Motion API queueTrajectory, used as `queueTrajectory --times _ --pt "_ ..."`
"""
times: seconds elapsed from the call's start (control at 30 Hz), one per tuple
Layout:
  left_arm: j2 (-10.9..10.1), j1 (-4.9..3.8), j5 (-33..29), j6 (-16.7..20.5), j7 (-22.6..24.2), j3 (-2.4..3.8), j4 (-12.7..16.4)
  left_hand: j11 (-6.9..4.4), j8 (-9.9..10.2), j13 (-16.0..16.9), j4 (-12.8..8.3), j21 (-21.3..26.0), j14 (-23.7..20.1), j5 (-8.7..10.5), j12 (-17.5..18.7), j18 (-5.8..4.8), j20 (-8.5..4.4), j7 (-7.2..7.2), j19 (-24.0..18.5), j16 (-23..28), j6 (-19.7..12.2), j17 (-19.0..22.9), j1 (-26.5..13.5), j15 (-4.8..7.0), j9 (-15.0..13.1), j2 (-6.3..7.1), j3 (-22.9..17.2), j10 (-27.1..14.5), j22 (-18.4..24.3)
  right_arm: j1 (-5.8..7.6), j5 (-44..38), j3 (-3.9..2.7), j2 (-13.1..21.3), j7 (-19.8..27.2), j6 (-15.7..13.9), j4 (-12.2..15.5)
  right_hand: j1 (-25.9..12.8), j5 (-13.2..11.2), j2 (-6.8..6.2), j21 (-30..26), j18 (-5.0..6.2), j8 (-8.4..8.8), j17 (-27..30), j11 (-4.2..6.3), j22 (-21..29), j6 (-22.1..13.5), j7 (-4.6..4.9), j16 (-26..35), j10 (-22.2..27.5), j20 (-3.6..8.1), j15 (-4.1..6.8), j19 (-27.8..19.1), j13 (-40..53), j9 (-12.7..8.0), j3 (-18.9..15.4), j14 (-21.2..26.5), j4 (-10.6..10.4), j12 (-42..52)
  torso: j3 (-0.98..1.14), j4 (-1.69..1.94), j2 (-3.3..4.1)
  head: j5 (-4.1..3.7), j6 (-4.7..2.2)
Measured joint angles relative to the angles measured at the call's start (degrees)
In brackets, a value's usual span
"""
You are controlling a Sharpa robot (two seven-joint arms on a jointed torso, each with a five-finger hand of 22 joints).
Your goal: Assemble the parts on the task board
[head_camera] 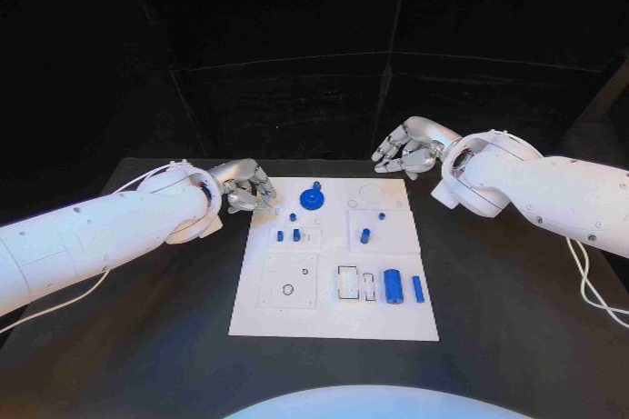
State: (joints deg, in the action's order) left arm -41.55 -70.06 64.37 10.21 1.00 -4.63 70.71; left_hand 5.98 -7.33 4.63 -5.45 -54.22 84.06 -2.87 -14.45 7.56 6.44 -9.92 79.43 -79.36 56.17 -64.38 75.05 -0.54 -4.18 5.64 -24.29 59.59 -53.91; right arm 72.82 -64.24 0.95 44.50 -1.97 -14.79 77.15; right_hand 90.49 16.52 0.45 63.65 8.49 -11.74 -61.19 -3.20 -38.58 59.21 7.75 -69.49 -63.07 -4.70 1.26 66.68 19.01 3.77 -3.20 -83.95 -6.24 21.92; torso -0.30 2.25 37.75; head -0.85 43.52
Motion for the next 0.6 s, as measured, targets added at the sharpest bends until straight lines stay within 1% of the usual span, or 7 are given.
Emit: queueTrajectory --times 0.07,0.13,0.17,0.27,0.37,0.5,0.6 --pt "-0.9 0.0 -5.2 1.3 2.4 0.0 0.9 -0.04 -0.5 0.1 0.3 2.9 -0.7 0.0 -0.8 0.14 -0.08 0.07 -1.6 1.6 0.9 3.3 -0.4 -0.22 -0.1 -0.39 -0.3 0.7 2.6 -0.59 -3.4 0.01 0.4 -0.3 0.5 0.3 0.0 -0.3 -0.08 0.0 0.0 -0.01 0.2 0.06 -0.1 1.2 -0.37 0.2 -1.3 -0.16 0.0 0.2 -2.1 0.0 0.8 0.0 0.0 -2.3 -0.04 0.04 0.02 -0.85 -0.28" --pt "-2.1 0.0 -13.0 2.0 5.8 0.0 2.3 -0.04 -0.9 0.0 0.5 10.1 -4.3 0.0 -1.1 1.96 -0.05 -0.1 -5.4 5.9 1.1 11.3 -0.4 -0.31 -0.1 -0.4 -0.5 0.7 9.0 -1.36 -7.6 0.03 0.9 -0.6 1.0 0.9 -0.2 -0.3 -0.7 0.0 -0.01 0.27 0.2 0.12 -0.3 1.7 -0.62 0.2 -2.2 0.0 0.0 0.4 -3.6 0.0 1.3 0.0 0.0 -4.1 -0.06 0.04 0.03 -1.35 -0.5" --pt "-2.6 0.02 -16.6 2.1 7.2 0.0 2.9 -0.04 -1.0 0.0 0.5 12.9 -6.4 0.0 -1.3 2.33 0.0 0.0 -7.2 8.3 1.2 15.6 -0.4 -0.36 -0.1 -0.4 -0.5 0.7 11.2 -1.71 -9.4 0.04 1.1 -0.8 1.2 1.1 -0.3 -0.3 -1.14 0.0 -0.01 0.5 0.2 0.13 -0.3 1.8 -0.54 0.2 -2.4 0.01 0.0 0.4 -4.1 0.0 1.3 0.0 0.0 -4.7 -0.06 0.04 0.04 -1.47 -0.6" --pt "-3.9 0.53 -28.0 2.1 11.9 0.0 4.8 -0.04 -1.3 -0.1 1.0 16.0 -10.5 0.0 -2.2 2.66 0.18 0.09 -9.5 13.1 1.3 23.7 -0.8 -0.46 0.1 0.01 0.0 0.7 13.4 -2.78 -14.6 0.1 1.6 -1.4 1.7 1.9 -1.1 -0.6 -1.97 0.0 -0.01 1.44 0.2 -0.18 -0.3 1.4 -0.1 0.2 -2.0 -0.21 0.0 0.6 -5.5 -0.1 1.7 0.0 -0.3 -6.7 -0.05 -0.13 0.1 -1.86 -0.98" --pt "-4.8 0.92 -37.4 1.7 15.6 -0.04 6.5 -0.04 -1.8 -0.1 1.3 17.2 -12.3 0.0 -2.6 2.67 0.21 0.29 -10.0 15.4 1.5 27.4 -1.6 -0.38 0.1 -0.01 0.3 0.7 14.1 -3.74 -18.7 0.09 2.1 -2.0 2.1 2.6 -2.2 -0.5 -3.01 -0.1 -0.02 2.33 0.2 -1.0 -0.2 0.2 0.39 0.2 -1.2 -0.26 -0.24 0.7 -6.7 -0.1 1.3 -0.2 -0.7 -8.5 -0.06 -0.17 0.12 -2.37 -1.1" --pt "-5.7 1.18 -49.0 1.0 20.3 -0.04 8.3 -0.35 -1.8 -0.1 1.5 17.6 -12.6 0.0 -3.1 2.66 0.13 0.5 -10.1 16.0 1.7 28.7 -1.9 -0.29 0.1 -0.33 0.5 1.0 14.6 -5.09 -23.3 0.08 2.3 -2.8 2.7 3.3 -1.9 -0.3 -3.4 -0.6 -0.02 2.81 0.4 -1.4 0.5 -0.3 0.86 0.4 -0.2 -0.77 -0.75 0.3 -8.1 -0.1 1.6 -0.1 -1.0 -10.3 -0.05 -0.12 0.1 -2.74 -1.22" --pt "-6.1 1.3 -54.1 0.7 22.4 -0.04 9.1 -0.55 -2.0 -0.1 1.4 18.0 -12.7 0.0 -3.3 2.66 0.13 0.5 -10.1 16.3 1.7 29.1 -1.9 -0.29 0.1 -0.33 0.5 1.2 14.7 -5.73 -25.3 0.08 2.1 -3.3 3.1 3.5 -2.3 -0.3 -3.74 -0.7 -0.02 3.11 0.5 -1.85 0.7 -0.6 1.19 0.4 0.3 -0.98 -1.08 0.1 -9.0 -0.1 1.7 0.0 -1.1 -11.1 -0.05 -0.04 0.1 -2.88 -1.28"
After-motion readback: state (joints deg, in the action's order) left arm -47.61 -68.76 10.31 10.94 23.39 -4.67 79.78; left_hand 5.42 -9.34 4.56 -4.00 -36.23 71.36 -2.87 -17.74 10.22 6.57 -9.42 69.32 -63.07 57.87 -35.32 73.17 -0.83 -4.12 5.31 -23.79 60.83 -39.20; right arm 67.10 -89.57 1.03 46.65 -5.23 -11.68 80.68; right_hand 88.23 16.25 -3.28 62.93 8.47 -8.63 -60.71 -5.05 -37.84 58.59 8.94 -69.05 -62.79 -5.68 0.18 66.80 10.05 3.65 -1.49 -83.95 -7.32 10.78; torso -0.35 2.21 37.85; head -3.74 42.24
